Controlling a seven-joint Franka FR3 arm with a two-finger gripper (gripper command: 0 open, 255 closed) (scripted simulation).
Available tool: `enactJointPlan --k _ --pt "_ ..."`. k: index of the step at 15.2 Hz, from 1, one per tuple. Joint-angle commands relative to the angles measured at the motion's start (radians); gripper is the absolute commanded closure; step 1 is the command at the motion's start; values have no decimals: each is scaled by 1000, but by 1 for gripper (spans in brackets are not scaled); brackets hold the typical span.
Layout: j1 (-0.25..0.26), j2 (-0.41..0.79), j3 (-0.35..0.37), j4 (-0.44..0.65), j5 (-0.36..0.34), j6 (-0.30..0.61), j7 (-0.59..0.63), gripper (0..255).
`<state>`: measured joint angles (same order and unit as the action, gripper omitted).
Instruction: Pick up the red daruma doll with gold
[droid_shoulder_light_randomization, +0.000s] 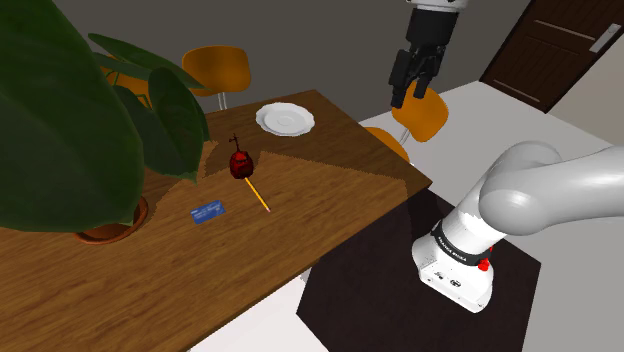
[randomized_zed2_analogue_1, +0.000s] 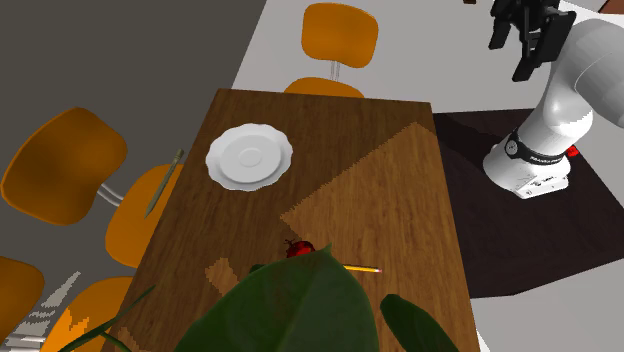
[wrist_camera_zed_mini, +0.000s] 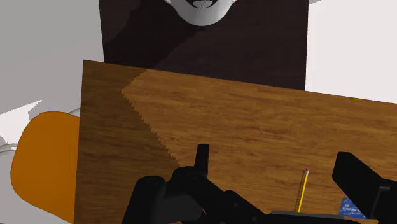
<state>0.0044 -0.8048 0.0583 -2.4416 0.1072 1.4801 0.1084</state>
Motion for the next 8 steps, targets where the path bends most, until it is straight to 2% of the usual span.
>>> enactJointPlan --k 1,8 --pt "0 0 0 0 0 0 0 0" --pt "21 233 51 28 21 222 -3 0"
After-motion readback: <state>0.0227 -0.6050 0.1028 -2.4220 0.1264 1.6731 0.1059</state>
